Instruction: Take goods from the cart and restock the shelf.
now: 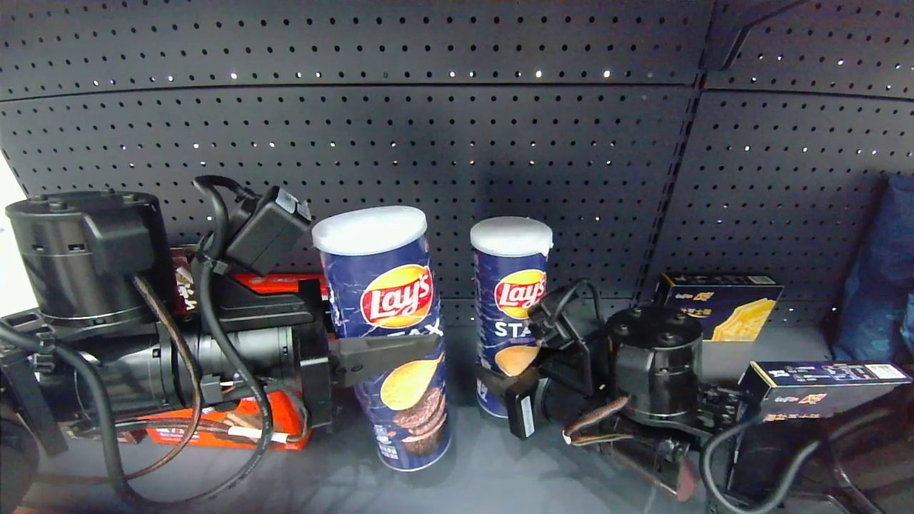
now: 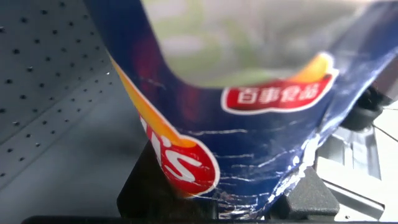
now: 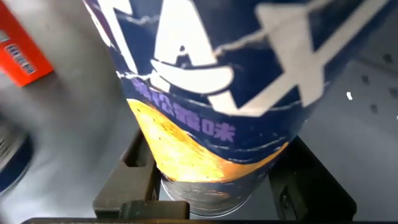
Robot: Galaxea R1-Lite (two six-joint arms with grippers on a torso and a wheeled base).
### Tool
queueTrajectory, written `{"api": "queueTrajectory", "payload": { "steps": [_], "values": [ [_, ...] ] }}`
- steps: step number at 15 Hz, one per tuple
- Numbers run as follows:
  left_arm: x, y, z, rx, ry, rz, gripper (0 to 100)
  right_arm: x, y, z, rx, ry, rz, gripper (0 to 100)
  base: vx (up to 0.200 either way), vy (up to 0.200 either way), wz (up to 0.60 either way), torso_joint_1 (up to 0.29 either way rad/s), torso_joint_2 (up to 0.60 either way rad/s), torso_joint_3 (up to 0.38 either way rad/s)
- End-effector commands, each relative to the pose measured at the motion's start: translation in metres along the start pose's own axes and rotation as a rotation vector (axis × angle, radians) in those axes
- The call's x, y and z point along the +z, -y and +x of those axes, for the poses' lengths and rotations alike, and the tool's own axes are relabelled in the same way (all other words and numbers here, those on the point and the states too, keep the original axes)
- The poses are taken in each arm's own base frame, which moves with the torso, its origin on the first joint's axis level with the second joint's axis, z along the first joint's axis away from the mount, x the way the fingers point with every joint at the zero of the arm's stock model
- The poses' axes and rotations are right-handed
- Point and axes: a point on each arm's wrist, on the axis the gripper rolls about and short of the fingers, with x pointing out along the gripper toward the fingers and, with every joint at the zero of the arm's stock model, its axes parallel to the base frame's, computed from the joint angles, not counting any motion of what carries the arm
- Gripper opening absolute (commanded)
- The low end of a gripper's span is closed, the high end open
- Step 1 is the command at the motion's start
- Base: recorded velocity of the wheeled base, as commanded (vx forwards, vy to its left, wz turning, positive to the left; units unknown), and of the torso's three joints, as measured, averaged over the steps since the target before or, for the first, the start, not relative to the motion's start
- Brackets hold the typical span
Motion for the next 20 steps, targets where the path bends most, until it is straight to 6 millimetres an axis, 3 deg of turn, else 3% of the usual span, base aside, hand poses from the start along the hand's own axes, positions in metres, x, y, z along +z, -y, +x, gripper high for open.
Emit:
{"api": "queueTrajectory", "payload": {
  "steps": [1, 4, 9, 20],
  "values": [
    [0.006, -0.002, 0.002, 0.015, 0.015, -0.008, 0, 0.004, -0.008, -0.016, 0.01, 0.013, 0.016, 0, 0.0, 0.0, 0.0, 0.0, 0.0, 0.0],
    [0.015, -0.003, 0.003, 0.053, 0.04, -0.004, 0, -0.008, -0.01, -0.025, -0.003, 0.035, 0.017, 0, 0.0, 0.0, 0.0, 0.0, 0.0, 0.0],
    [0.013, -0.004, 0.004, 0.068, 0.033, -0.01, 0, -0.037, -0.015, -0.044, 0.002, 0.014, 0.008, 0, 0.0, 0.0, 0.0, 0.0, 0.0, 0.0],
    [0.008, -0.006, 0.005, 0.07, 0.018, -0.021, 0, -0.052, -0.036, -0.04, 0.018, -0.034, 0.028, 0, 0.0, 0.0, 0.0, 0.0, 0.0, 0.0]
  ]
}}
